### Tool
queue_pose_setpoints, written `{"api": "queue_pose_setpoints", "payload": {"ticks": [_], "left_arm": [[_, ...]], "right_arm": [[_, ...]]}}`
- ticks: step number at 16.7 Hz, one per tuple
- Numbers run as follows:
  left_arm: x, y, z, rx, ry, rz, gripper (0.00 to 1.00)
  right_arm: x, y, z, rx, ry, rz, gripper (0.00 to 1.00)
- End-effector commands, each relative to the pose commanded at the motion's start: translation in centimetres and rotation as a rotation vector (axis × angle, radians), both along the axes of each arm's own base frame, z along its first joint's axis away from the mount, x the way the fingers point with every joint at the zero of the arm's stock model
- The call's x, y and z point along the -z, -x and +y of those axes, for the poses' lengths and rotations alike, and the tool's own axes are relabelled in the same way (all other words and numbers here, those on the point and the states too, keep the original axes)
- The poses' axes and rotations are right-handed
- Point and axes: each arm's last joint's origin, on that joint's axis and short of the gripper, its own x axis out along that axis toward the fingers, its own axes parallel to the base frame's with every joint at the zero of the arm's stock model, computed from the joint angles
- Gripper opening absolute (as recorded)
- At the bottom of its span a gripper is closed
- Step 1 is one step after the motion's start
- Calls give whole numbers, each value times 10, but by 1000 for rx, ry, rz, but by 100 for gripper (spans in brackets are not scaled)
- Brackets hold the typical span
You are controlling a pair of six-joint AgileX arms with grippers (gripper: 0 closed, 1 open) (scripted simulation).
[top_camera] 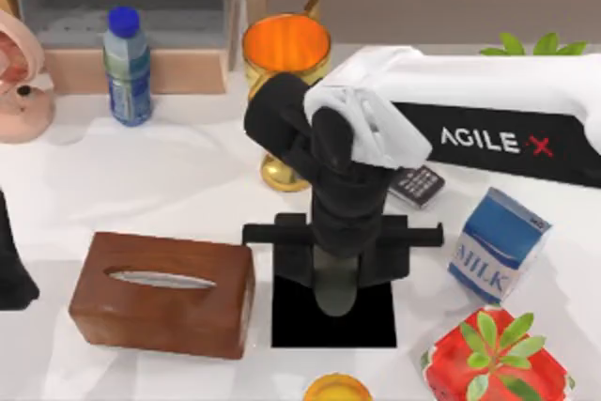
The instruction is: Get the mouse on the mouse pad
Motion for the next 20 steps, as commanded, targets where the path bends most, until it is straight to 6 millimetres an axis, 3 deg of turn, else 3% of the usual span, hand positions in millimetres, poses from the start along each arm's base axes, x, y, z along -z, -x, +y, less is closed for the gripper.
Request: {"api": "queue_pose_setpoints", "payload": {"ticks": [1, 14, 20], "left_arm": [[0, 0, 0, 0, 0, 0, 100], [0, 0, 0, 0, 0, 0, 100], [0, 0, 0, 0, 0, 0, 100]], "right_arm": [[0, 0, 0, 0, 0, 0, 0], [0, 0, 0, 0, 0, 0, 98], [0, 0, 0, 0, 0, 0, 100]]}}
